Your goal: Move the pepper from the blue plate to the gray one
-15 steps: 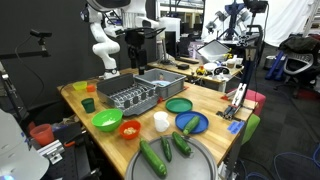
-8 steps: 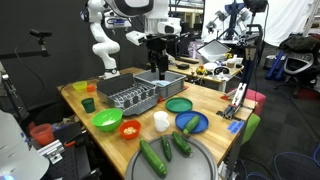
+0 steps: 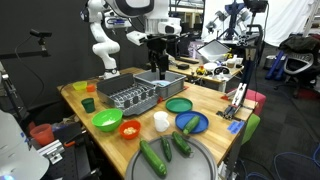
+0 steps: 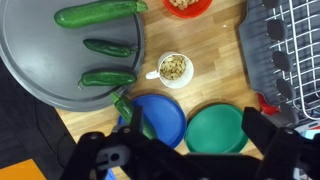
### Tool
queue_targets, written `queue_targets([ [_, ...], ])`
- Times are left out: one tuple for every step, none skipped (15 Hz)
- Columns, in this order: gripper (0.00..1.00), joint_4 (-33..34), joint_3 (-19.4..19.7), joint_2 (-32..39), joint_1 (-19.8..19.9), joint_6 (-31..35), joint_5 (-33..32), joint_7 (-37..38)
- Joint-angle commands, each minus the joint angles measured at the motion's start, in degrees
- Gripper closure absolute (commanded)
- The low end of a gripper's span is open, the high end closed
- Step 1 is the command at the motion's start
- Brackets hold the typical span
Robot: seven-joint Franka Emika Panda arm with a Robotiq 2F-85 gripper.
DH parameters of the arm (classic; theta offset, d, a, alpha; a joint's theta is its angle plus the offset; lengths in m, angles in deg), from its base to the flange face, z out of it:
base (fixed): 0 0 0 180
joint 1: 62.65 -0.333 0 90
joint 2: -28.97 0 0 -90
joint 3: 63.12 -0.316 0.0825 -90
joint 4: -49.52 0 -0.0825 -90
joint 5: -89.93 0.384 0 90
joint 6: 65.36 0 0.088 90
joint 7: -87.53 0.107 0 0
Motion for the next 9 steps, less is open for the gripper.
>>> queue_targets([
  [0.0,1.9,-0.2,1.8,1.0,-1.0,3.8,0.5],
  [0.0,2.5,0.0,2.7,1.1,-0.2,5.3,1.3],
  [0.0,3.7,0.2,4.3,1.4,0.2,6.8,2.7],
  [0.0,4.7,0.3,5.7,1.7,0.9,8.2,4.0],
  [0.0,6.4,0.4,8.0,2.1,1.7,8.8,5.8],
  [0.0,7.6,0.5,10.0,2.4,3.5,9.6,8.1],
  [0.0,9.6,0.7,12.7,2.7,3.9,9.9,11.2],
  [0.0,11.4,1.0,15.4,3.0,5.1,9.9,13.8],
  [0.0,13.3,1.2,17.7,3.2,5.4,10.0,16.6],
])
